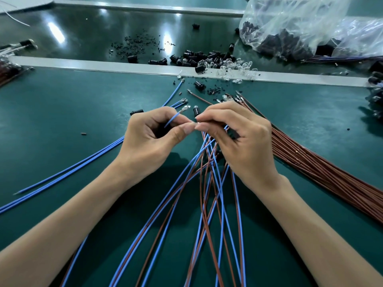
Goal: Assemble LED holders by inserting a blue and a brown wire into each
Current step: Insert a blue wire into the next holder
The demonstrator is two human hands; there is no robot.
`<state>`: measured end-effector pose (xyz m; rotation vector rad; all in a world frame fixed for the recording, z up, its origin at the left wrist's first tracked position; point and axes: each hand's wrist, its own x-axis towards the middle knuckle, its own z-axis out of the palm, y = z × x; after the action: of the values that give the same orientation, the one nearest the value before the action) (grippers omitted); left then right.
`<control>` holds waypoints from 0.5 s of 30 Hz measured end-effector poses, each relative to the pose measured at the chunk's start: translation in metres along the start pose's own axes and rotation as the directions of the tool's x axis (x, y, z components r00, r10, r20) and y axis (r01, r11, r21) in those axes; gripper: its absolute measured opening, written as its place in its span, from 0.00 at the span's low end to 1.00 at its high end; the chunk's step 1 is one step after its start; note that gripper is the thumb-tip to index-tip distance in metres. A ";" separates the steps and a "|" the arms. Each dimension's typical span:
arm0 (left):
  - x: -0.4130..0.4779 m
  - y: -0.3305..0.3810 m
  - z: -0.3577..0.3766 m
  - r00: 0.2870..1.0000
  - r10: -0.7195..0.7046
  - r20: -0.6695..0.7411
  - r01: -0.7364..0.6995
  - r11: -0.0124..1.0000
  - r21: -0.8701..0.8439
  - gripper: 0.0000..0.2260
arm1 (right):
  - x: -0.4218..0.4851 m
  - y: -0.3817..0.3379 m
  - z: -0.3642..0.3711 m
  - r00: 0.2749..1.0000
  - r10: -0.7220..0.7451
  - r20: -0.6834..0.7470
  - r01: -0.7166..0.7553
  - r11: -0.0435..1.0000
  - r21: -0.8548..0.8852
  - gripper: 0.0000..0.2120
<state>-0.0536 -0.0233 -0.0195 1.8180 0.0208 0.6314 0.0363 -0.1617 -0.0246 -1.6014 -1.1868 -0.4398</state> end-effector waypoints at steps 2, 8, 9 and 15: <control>0.000 0.001 0.000 1.000 0.008 0.000 -0.008 1.000 0.004 0.04 | 0.000 -0.001 -0.001 1.000 0.023 0.002 -0.023 0.999 0.027 0.06; 0.000 0.000 -0.001 1.000 0.005 -0.002 -0.005 1.000 0.012 0.03 | 0.000 -0.005 0.001 0.994 0.106 -0.024 -0.104 0.993 0.053 0.07; 0.000 0.000 -0.001 1.000 0.005 -0.003 -0.005 1.000 0.011 0.03 | 0.000 -0.005 0.001 0.992 0.127 -0.020 -0.125 0.990 0.070 0.07; 0.001 0.000 -0.001 1.000 0.025 0.005 -0.025 0.999 0.029 0.03 | 0.000 -0.005 0.000 0.993 0.118 -0.009 -0.117 0.988 0.096 0.06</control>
<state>-0.0532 -0.0217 -0.0188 1.8499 0.0042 0.6481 0.0323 -0.1617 -0.0222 -1.5739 -1.0801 -0.3134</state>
